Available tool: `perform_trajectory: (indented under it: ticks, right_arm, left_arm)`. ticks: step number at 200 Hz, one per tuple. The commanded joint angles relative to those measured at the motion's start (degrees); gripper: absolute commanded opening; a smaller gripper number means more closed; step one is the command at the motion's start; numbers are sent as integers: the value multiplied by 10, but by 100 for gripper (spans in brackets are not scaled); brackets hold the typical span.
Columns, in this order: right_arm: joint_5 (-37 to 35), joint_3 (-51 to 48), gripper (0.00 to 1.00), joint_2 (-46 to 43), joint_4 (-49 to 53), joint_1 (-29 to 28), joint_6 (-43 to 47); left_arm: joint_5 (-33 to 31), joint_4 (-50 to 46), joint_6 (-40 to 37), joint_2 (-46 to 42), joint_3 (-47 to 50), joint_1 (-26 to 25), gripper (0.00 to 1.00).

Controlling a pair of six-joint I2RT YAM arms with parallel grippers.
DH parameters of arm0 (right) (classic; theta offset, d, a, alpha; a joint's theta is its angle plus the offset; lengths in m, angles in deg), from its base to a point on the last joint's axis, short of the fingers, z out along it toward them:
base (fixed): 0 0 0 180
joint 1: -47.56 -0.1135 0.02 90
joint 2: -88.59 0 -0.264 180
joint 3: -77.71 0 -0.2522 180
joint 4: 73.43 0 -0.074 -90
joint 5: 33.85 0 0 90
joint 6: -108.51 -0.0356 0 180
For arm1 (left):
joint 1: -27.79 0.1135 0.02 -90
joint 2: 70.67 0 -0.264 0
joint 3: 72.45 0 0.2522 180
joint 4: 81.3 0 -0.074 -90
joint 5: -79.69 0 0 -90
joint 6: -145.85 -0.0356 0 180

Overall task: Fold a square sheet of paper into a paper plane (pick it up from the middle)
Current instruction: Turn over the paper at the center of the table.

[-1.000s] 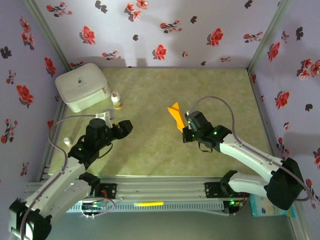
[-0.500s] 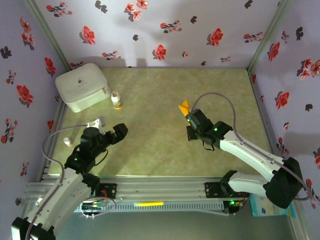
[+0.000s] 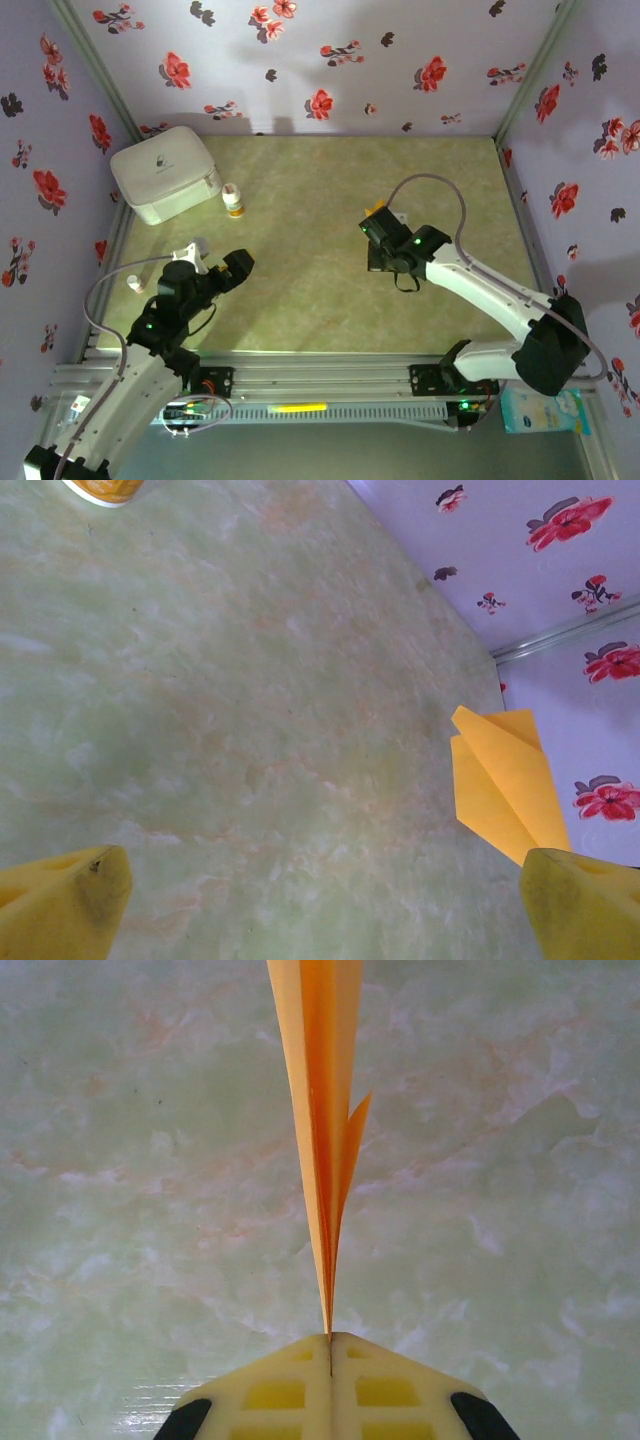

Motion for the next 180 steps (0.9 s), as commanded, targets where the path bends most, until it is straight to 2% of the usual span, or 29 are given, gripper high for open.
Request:
perform_trajectory:
  ticks: [1, 49, 88, 104, 133, 180]
  right_arm:
    - [3, 26, 0, 10, 31, -3, -10]
    - [-26, 21, 0, -2, 35, -4, 0]
    - [-79, 46, 0, -4, 33, -5, 75]
    - [-127, 71, 0, 17, 69, -12, 103]
    - [-203, 112, 0, 84, 137, -39, 148]
    - [-225, 139, 0, 201, 151, -106, 191]
  left_arm:
    - [6, -14, 0, 5, -10, 6, 100]
    - [4, -80, -63, 3, -44, 9, 100]
    - [2, -81, -63, 8, -45, 20, 100]
    - [-4, -91, -69, 10, -55, 24, 100]
    - [-69, -158, -83, -11, -91, 24, 100]
    - [-85, -197, -101, -18, -120, 24, 100]
